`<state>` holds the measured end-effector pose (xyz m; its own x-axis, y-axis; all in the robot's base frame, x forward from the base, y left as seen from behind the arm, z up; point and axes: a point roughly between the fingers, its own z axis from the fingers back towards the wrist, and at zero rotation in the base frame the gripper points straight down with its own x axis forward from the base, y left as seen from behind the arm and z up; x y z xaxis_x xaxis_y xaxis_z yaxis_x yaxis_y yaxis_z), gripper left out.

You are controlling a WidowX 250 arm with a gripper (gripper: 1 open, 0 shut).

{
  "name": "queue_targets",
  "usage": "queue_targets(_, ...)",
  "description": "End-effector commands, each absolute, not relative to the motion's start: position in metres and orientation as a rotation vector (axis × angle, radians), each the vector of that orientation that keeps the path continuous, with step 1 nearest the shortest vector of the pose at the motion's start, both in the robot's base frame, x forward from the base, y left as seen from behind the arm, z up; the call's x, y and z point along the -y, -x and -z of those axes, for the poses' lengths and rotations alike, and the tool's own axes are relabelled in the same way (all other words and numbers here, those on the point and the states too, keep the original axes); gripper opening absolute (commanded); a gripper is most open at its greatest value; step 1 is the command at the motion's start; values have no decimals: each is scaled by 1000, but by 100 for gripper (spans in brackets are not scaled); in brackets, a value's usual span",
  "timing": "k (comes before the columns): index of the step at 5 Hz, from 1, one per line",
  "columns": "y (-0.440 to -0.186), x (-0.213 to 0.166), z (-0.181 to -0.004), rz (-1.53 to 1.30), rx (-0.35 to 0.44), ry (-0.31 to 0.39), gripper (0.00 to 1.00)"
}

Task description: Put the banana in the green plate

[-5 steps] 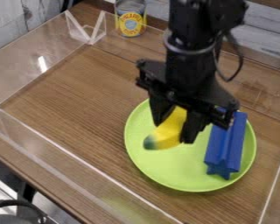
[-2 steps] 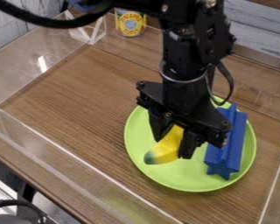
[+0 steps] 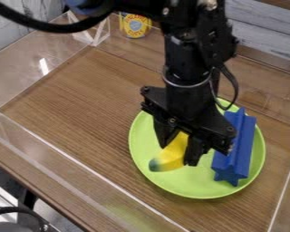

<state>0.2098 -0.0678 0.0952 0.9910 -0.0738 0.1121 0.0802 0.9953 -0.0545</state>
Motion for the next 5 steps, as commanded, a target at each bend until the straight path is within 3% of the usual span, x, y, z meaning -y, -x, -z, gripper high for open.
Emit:
queue_targets(1,-214,66,-100,78,135,74,0)
queue_targets(2,-214,65,-99,83,136,81,0)
queue_targets(3,-214,66,-100,79,132,86,100)
queue_targets(5,-216,61,-110,84,125,91,100)
